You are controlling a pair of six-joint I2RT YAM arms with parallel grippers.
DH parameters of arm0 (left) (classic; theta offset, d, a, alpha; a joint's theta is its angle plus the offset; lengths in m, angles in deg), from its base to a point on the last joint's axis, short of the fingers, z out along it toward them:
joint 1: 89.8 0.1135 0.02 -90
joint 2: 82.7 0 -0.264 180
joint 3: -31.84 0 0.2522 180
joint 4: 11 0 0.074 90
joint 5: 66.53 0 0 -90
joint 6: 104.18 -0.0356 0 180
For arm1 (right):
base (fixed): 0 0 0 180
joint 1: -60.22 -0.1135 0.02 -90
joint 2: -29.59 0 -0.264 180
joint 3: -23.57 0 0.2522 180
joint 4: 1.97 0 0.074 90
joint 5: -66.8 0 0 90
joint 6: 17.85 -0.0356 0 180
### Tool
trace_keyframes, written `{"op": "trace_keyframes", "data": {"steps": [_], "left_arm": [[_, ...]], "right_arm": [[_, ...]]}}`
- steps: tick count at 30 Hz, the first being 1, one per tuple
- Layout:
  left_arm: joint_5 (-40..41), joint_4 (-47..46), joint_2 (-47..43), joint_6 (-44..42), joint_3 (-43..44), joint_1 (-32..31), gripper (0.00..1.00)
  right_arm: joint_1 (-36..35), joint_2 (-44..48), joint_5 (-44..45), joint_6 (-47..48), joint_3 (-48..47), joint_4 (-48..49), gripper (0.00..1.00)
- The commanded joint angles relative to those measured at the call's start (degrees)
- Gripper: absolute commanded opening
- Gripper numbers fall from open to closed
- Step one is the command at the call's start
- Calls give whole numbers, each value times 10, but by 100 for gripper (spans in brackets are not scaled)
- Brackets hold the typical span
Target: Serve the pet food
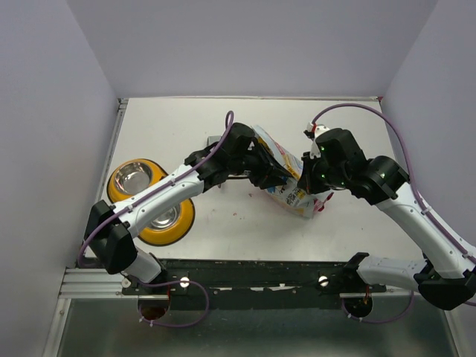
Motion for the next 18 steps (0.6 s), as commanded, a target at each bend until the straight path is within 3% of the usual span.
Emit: {"op": "trace_keyframes", "data": {"steps": [1,18], "left_arm": [[-13,-13,12,12,4,-9,40],[-25,-20,19,24,-10,-9,34]], "right_arm": [[1,-5,-6,-7,-12,14,1],[1,-13,-7,2,-31,9,1]]}}
